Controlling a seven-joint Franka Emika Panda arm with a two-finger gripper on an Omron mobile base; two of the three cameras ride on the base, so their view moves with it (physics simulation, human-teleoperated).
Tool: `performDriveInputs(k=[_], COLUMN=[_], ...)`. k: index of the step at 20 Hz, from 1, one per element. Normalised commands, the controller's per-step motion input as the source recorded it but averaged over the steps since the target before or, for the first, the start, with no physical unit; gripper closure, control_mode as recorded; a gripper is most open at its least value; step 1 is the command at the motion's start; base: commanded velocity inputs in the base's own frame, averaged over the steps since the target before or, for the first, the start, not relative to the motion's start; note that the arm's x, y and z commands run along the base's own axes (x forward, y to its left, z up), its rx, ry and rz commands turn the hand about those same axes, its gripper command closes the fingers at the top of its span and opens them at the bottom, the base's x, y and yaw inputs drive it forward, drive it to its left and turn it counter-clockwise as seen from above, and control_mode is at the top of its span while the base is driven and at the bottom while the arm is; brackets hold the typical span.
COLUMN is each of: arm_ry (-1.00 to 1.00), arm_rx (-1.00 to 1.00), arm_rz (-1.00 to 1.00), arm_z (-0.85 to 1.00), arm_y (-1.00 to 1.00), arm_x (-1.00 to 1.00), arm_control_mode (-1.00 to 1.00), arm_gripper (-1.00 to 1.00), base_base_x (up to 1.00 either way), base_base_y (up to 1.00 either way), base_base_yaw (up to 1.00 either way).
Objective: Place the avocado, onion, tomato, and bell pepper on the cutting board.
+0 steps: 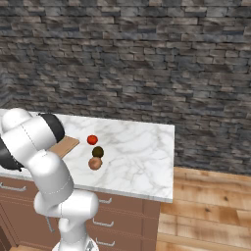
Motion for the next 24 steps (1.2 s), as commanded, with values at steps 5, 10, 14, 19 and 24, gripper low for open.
performDriveInputs(k=[5,10,14,19,24], arm_ry=[0.00,-0.02,-0.06,0.00,0.00], arm_rx=[0.00,0.00,0.00,0.00,0.00], arm_rz=[-0.02,-0.03,-0.04,-0.09,-0.12], arm_z=[0.18,0.42,0.59,0.69,0.63], arm_y=[0.00,0.00,-0.12,-0.30,-0.52], arm_x=[0.00,0.00,-0.05,-0.19,-0.27], arm_control_mode=[-1.00,-1.00,-1.00,-1.00,-1.00], arm_gripper=[-1.00,-1.00,-1.00,-1.00,-1.00], base_base_x=[0.00,0.00,0.00,0.00,0.00], base_base_y=[0.00,0.00,0.00,0.00,0.00], base_base_yaw=[0.00,0.00,0.00,0.00,0.00])
